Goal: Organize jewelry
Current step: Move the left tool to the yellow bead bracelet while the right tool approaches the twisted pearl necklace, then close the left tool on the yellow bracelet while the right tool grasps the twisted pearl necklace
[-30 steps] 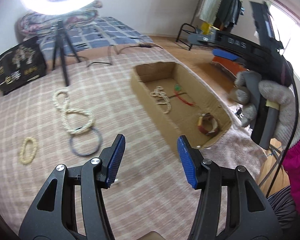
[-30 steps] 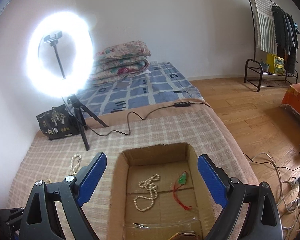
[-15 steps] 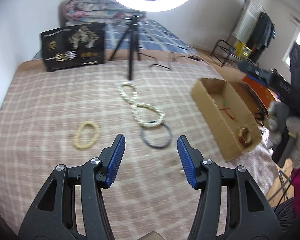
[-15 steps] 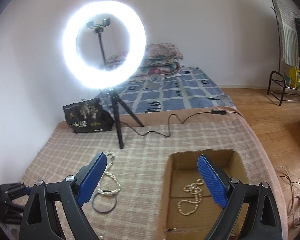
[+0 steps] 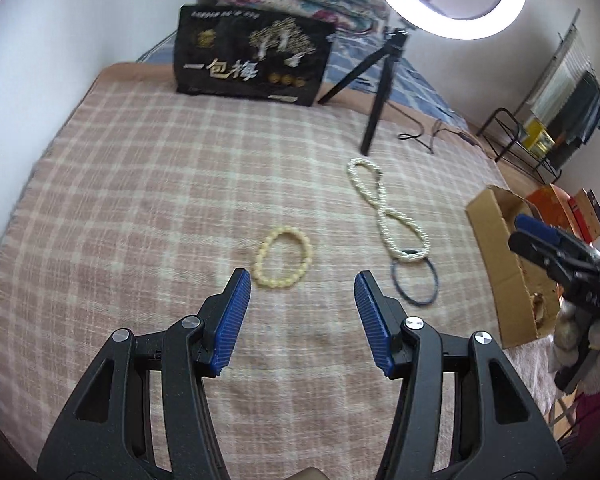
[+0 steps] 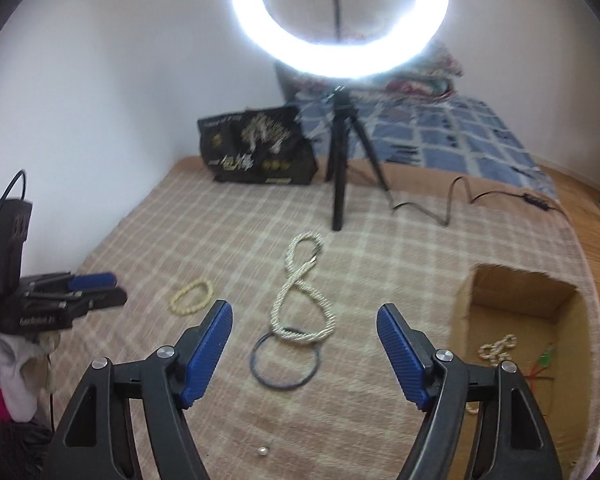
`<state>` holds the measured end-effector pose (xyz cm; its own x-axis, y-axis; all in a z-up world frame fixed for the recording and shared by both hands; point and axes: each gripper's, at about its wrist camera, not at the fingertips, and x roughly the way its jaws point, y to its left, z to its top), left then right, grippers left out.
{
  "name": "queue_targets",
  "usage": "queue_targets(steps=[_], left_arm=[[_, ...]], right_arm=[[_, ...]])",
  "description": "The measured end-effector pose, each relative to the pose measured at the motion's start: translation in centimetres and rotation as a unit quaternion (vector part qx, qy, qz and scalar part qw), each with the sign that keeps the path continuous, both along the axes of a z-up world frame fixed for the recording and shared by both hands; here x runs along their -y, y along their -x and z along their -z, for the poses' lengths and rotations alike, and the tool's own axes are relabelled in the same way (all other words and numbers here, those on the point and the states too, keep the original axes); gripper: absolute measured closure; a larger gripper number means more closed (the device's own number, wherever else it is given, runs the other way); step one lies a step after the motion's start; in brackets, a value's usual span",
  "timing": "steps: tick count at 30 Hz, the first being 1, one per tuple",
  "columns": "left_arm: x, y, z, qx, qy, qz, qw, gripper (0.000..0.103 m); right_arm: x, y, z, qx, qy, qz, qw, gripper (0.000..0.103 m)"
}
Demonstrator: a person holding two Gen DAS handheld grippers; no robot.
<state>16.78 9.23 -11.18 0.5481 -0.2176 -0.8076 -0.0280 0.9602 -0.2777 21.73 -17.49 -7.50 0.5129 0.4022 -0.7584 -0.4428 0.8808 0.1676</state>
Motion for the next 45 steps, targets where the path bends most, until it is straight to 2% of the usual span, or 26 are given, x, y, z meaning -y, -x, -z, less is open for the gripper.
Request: queue_targets(steps=[5, 9, 14, 17, 23, 30, 32, 40, 45], left_arm=[[-0.8, -1.5, 1.8, -0.022, -0.003, -0.008, 0.9997, 0.048], [-0.4, -2.8, 3.1, -0.036, -0.021, -0.002, 0.9991, 0.055], [0.4, -4.2, 4.9, -0.047, -0.047, 0.003, 0.9978, 0.063], [0.7, -4.6, 5.5, -0.048, -0.058, 0.005, 0.9972, 0.064], [0.4, -5.4, 6.6, -0.052, -0.067, 0.002, 0.9964, 0.064], [0.4, -6.1, 7.4, -0.054, -0.079, 0.007, 0.9954, 0.065], [0.6, -6.4, 7.8, -0.057, -0.084, 0.009, 0.9948, 0.071], [0.7, -7.2, 8.7, -0.059, -0.09, 0.015, 0.9941, 0.072], [0.7, -7.5, 8.8, -0.052, -0.095, 0.012, 0.994, 0.081]], right_arm=[[-2.2, -1.0, 1.9, -0.032, -0.002, -0.031, 0.999, 0.037], [-3.6, -2.1, 3.0, -0.05, -0.001, -0.047, 0.998, 0.042], [-5.5, -3.3, 5.0, -0.06, 0.027, -0.063, 0.996, 0.048], [-6.4, -3.9, 5.9, -0.063, 0.043, -0.069, 0.995, 0.055], [-7.6, -5.3, 7.7, -0.072, 0.067, -0.063, 0.993, 0.061], [-8.6, -6.6, 9.3, -0.084, 0.082, -0.055, 0.992, 0.064], [-8.7, -6.8, 9.7, -0.088, 0.083, -0.053, 0.991, 0.065], [-9.1, -7.5, 10.6, -0.091, 0.097, -0.047, 0.99, 0.068], [-9.5, -7.4, 10.9, -0.086, 0.111, -0.049, 0.989, 0.074]])
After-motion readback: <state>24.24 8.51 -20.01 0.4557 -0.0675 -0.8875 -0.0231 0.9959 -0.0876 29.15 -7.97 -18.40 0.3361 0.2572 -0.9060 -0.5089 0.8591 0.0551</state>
